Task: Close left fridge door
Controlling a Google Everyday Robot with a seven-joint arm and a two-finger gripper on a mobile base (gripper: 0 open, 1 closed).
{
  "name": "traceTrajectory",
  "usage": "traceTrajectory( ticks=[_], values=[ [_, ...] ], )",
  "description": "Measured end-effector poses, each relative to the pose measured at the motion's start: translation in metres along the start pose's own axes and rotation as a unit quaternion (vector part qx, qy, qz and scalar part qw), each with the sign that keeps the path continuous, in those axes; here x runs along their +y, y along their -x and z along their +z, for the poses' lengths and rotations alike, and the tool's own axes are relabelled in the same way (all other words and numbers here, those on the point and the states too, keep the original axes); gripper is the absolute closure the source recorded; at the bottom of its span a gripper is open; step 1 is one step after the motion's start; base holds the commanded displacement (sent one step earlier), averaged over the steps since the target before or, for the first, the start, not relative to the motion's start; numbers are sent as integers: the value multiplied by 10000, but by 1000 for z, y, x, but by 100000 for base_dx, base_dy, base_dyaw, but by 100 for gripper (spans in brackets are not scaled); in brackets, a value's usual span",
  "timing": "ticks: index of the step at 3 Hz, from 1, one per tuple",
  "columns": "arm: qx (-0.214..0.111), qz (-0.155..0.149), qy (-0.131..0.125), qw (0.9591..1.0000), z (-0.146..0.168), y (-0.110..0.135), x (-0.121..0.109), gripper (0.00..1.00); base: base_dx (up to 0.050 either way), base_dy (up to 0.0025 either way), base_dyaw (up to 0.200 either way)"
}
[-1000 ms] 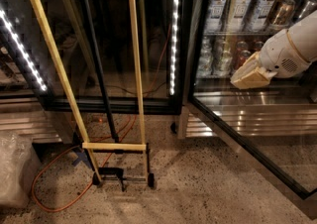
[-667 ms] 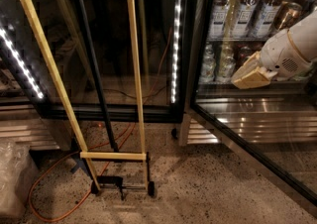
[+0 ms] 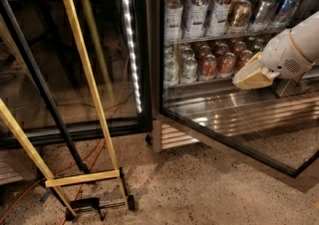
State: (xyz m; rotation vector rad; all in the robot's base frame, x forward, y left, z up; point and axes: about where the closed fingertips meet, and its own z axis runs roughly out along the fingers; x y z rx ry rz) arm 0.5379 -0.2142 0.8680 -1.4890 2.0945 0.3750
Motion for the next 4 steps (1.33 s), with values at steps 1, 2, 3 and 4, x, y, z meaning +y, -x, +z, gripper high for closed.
traceTrajectory(
  ticks=[1, 2, 3, 4],
  values=[
    [0, 0, 0, 10000, 0, 0, 0, 100, 4801, -1, 10],
    [0, 0, 0, 10000, 0, 0, 0, 100, 4793, 5, -127],
    [0, 0, 0, 10000, 0, 0, 0, 100, 4796, 3, -36],
    [0, 0, 0, 10000, 0, 0, 0, 100, 4800, 0, -3]
  ],
)
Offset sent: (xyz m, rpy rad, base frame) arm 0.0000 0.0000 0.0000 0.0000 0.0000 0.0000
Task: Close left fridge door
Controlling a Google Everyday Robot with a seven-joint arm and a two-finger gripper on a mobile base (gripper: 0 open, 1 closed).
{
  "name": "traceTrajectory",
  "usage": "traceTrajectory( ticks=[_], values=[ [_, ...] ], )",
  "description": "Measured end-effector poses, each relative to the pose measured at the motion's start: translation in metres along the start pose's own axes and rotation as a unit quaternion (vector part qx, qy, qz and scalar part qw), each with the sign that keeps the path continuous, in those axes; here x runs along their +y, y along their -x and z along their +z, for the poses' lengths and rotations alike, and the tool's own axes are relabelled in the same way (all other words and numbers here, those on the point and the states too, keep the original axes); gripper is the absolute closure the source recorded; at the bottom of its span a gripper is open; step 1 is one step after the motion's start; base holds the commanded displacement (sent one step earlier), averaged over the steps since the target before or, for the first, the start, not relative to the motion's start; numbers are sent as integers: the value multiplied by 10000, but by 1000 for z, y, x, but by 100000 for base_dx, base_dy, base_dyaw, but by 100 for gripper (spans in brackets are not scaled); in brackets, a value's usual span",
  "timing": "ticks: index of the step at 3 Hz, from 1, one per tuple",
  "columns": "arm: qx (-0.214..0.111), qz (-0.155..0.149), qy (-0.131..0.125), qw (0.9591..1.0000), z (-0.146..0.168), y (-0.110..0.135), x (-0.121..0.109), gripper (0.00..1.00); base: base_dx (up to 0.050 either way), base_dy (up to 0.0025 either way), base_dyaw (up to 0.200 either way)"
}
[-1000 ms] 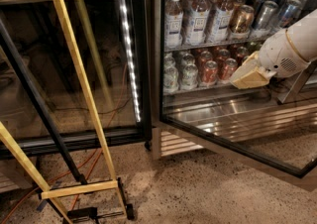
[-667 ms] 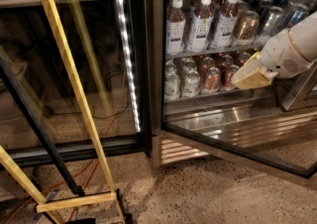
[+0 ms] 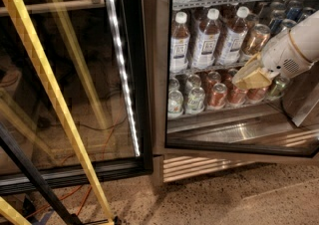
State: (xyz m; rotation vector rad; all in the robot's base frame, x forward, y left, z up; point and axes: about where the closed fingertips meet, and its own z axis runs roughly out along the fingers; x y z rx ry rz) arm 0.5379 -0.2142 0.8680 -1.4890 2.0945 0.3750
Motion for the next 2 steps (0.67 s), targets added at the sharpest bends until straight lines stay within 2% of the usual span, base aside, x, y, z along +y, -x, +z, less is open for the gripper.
traceTrajectory(
  ticks=[1, 2],
  values=[
    [0, 0, 0, 10000, 0, 0, 0, 100, 4796, 3, -77],
    [0, 0, 0, 10000, 0, 0, 0, 100, 0, 1, 19381]
  ],
)
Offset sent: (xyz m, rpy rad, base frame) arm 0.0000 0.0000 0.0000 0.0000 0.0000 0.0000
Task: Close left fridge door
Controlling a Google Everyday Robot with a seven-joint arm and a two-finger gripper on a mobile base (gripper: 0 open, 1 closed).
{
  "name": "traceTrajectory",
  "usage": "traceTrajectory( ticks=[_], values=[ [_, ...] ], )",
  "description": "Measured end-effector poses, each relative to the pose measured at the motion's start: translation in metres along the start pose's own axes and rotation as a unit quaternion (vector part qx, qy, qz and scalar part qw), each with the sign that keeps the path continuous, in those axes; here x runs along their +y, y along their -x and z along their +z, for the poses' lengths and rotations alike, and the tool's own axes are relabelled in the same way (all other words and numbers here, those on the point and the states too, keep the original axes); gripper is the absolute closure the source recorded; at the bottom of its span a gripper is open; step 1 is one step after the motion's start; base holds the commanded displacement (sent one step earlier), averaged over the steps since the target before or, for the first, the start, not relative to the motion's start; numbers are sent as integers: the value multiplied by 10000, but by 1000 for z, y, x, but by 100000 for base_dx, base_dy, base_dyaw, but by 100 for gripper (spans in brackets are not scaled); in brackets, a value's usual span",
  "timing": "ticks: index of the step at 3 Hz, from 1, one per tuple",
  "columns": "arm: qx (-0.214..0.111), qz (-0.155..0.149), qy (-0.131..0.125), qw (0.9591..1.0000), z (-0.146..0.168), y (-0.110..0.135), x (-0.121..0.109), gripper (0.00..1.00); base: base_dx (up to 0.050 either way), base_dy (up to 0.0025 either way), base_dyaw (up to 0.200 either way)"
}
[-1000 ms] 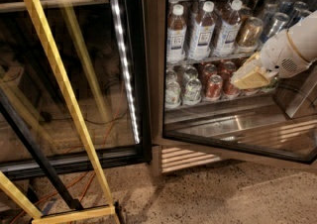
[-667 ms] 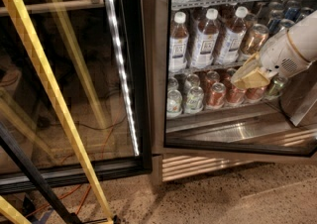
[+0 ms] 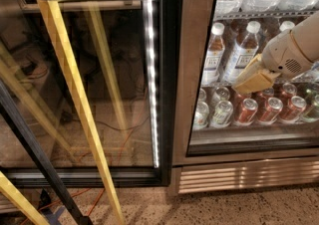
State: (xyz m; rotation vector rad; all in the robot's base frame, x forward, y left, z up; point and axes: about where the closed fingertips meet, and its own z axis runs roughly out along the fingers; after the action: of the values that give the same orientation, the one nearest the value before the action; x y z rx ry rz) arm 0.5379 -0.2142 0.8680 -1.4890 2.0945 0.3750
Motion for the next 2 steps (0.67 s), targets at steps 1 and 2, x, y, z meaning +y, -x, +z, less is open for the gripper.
traceTrajectory(
  ticks=[1, 2],
  values=[
    [0, 0, 0, 10000, 0, 0, 0, 100, -4993, -16, 117],
    [0, 0, 0, 10000, 0, 0, 0, 100, -5001, 1, -11]
  ],
)
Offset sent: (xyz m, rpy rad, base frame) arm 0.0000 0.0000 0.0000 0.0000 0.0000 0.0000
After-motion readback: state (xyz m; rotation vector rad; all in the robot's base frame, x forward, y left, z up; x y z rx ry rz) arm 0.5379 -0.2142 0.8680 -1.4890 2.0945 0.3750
